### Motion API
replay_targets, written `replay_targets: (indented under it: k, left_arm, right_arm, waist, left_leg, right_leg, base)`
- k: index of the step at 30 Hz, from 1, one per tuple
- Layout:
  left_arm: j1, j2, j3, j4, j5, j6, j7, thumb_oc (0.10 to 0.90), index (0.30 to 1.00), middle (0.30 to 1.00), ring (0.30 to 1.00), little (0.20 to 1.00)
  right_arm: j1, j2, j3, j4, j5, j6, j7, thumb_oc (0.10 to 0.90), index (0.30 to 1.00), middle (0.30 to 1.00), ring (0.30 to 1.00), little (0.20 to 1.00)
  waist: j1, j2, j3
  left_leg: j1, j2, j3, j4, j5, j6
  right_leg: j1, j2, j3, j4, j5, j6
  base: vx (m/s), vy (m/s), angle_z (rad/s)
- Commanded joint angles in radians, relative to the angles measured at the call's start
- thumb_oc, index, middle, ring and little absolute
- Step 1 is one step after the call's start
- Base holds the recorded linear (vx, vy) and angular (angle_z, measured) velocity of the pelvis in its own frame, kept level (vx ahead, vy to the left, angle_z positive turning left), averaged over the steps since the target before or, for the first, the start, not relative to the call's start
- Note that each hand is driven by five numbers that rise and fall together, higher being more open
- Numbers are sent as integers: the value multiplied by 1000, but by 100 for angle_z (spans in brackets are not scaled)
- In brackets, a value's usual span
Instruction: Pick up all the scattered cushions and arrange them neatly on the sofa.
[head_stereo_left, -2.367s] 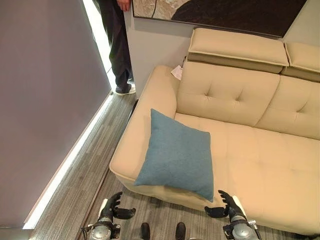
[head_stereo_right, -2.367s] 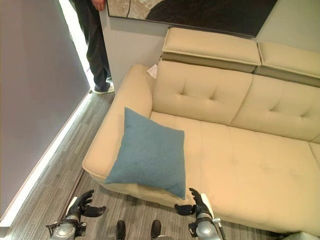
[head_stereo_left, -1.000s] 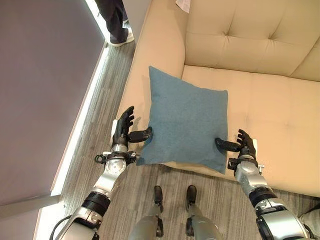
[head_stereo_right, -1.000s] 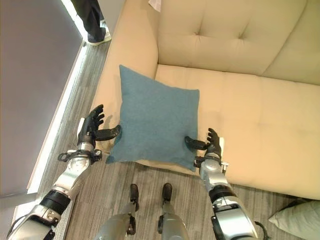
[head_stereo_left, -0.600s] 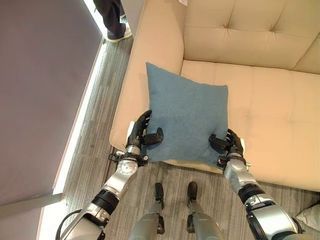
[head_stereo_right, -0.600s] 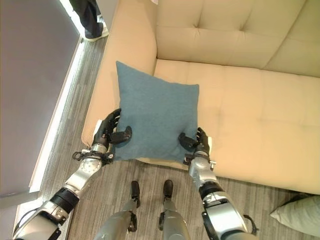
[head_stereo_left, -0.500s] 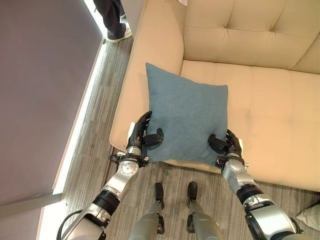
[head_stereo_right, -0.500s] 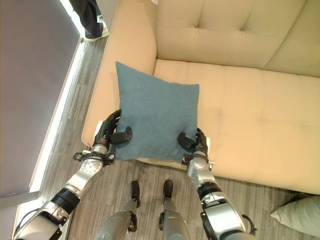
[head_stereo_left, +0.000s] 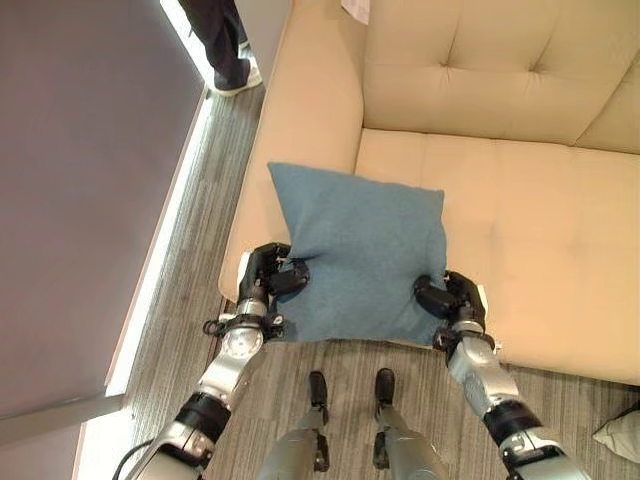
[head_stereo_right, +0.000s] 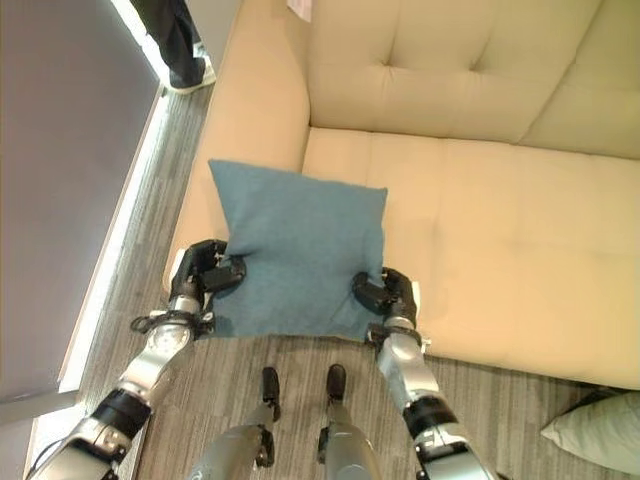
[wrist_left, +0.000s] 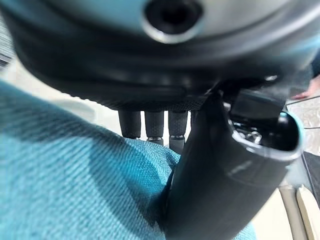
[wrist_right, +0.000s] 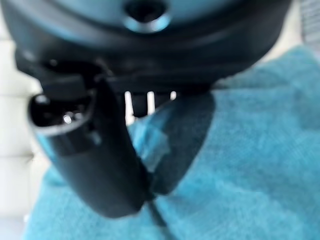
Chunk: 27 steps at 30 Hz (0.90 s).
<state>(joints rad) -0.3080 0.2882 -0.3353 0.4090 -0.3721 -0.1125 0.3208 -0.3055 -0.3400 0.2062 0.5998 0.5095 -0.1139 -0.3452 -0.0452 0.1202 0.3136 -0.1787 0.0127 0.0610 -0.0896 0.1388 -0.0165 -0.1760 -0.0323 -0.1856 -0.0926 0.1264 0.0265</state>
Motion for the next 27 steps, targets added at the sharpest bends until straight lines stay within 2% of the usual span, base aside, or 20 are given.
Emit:
replay_targets:
  k: [1, 6, 9, 13, 15, 16, 19, 20, 23, 26, 27]
  left_arm:
    - [-1, -30, -35, -122, 19, -60, -55, 400, 300, 300, 300, 300]
    - [86, -18, -13, -203, 28, -54, -67, 400, 300, 300, 300, 300]
    - [153, 6, 18, -267, 51, -57, -67, 400, 300, 300, 300, 300]
    - [206, 15, 43, -317, 42, -62, -67, 400, 300, 300, 300, 300]
    - [229, 17, 50, -342, 32, -68, -69, 400, 300, 300, 300, 300]
    - [239, 17, 54, -360, 27, -71, -70, 400, 300, 300, 300, 300]
    - [241, 19, 56, -372, 22, -80, -68, 400, 300, 300, 300, 300]
    - [236, 23, 54, -389, 23, -84, -69, 400, 300, 300, 300, 300]
    - [247, 31, 50, -432, 26, -87, -77, 400, 300, 300, 300, 300]
    - [259, 45, 48, -445, 36, -77, -85, 400, 300, 300, 300, 300]
    - [266, 50, 47, -443, 42, -76, -100, 400, 300, 300, 300, 300]
  right_arm:
    - [-45, 61, 13, -204, -79, -107, 90, 400, 300, 300, 300, 300]
    - [77, 39, -11, -362, -156, -106, 105, 400, 300, 300, 300, 300]
    - [148, 18, -33, -478, -248, -118, 99, 400, 300, 300, 300, 300]
    - [203, -6, -52, -570, -298, -122, 105, 400, 300, 300, 300, 300]
    - [237, -22, -63, -619, -324, -130, 109, 400, 300, 300, 300, 300]
    - [254, -42, -77, -652, -340, -134, 108, 400, 300, 300, 300, 300]
    - [263, -45, -76, -668, -339, -134, 110, 400, 300, 300, 300, 300]
    - [266, -46, -74, -679, -337, -136, 112, 400, 300, 300, 300, 300]
    - [278, -52, -75, -703, -333, -136, 123, 400, 300, 300, 300, 300]
    - [288, -50, -79, -703, -328, -131, 128, 400, 300, 300, 300, 300]
    - [295, -48, -83, -710, -336, -130, 135, 400, 300, 300, 300, 300]
  waist:
    - [-9, -54, -86]
    - [-29, -64, -114]
    - [-49, -66, -139]
    - [-59, -72, -151]
    - [-65, -82, -142]
    - [-71, -97, -132]
    - [-71, -105, -124]
    - [-66, -110, -117]
    - [-53, -122, -124]
    - [-40, -124, -137]
    - [-42, -122, -152]
  left_leg:
    - [50, -15, 32, 2, -113, -39]
    - [108, -3, 38, 2, -127, -37]
    - [146, 10, 36, 2, -138, -35]
    - [199, 22, 46, 2, -144, -31]
    - [194, 30, 53, 81, -168, -30]
    - [172, 34, 53, 160, -186, -30]
    - [154, 34, 30, 224, -191, -30]
    - [135, 25, 3, 254, -177, -33]
    - [78, -49, -90, 266, -217, -22]
    - [36, -90, -108, 234, -201, -14]
    - [56, -84, -114, 204, -203, -7]
  right_leg:
    - [75, -26, 22, 5, -135, 79]
    - [132, -16, 29, 5, -155, 74]
    - [164, 0, 61, 5, -167, 61]
    - [194, 13, 91, 15, -183, 49]
    - [203, 15, 100, 37, -199, 38]
    - [210, 12, 107, 58, -206, 28]
    - [211, 13, 122, 75, -206, 20]
    - [209, 14, 129, 79, -203, 18]
    - [199, 16, 149, 75, -199, 21]
    - [199, 23, 169, 76, -197, 30]
    - [200, 31, 188, 92, -211, 32]
  base:
    - [0, 0, 0]
    - [16, -45, -8]
    - [-1, -66, -14]
    - [34, -48, -26]
    - [-17, -84, -26]
    - [-40, -76, -22]
    - [-16, -33, -20]
    - [-42, -20, -38]
    - [23, -12, -30]
    - [118, 64, -26]
    - [127, 90, -43]
